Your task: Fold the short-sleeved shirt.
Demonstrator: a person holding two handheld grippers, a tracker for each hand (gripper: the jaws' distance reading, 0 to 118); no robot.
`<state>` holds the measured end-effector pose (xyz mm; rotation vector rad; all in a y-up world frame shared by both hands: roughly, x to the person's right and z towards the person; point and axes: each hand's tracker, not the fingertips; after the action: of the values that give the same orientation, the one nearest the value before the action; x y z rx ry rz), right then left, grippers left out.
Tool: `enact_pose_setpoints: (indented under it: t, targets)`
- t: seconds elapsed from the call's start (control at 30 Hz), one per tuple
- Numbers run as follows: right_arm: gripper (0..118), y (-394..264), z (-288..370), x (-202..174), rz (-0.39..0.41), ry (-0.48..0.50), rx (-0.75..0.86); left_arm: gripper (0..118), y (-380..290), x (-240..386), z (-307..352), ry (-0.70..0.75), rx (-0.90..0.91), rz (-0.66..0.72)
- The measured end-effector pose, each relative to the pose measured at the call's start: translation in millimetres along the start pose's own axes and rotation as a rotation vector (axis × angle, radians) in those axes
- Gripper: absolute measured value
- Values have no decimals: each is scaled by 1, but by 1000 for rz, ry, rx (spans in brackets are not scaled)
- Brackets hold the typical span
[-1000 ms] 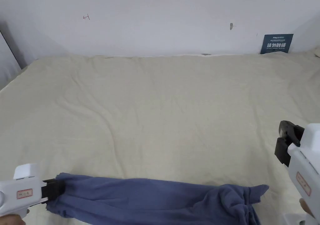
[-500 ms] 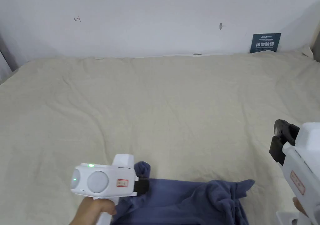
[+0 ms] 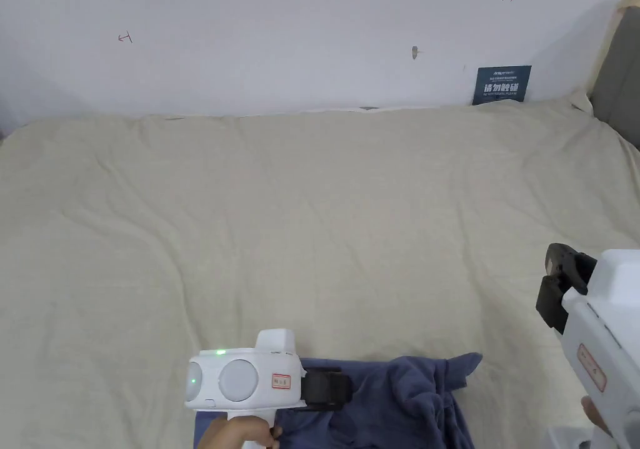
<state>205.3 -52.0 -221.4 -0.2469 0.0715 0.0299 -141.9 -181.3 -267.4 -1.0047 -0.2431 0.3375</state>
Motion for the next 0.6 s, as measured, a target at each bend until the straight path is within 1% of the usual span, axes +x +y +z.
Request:
enact_pose_setpoints:
  t: [0.1, 0.2, 0.27, 0.3, 0.33, 0.37, 0.4, 0.43, 0.47, 0.6]
  targets:
    - [2, 1, 0, 0, -5, 3, 3, 113, 6, -1, 25, 32, 66, -11]
    - [2, 3, -1, -2, -4, 8, 8, 112, 5, -1, 57, 94, 227, -64]
    - [2, 4, -1, -3, -8, 16, 11, 108, 1, -4, 73, 171, 341, -105]
    - [2, 5, -1, -3, -7, 18, 11, 101, -1, -5, 78, 205, 389, -110]
    - [2, 5, -2, -4, -4, 21, 11, 91, -5, -9, 82, 234, 424, -106]
    - [2, 5, -2, -4, -1, 24, 11, 78, -7, -13, 83, 259, 450, -100]
    - [2, 5, -2, -4, 0, 26, 11, 48, -10, -16, 83, 278, 460, -93]
    - [2, 5, -2, -4, -1, 28, 11, 22, -12, -20, 80, 293, 454, -91]
    - [2, 5, -2, -4, -1, 31, 10, 2, -15, -24, 76, 297, 450, -84]
    - [2, 5, -1, -4, -6, 34, 9, 0, -27, -40, 53, 286, 385, -79]
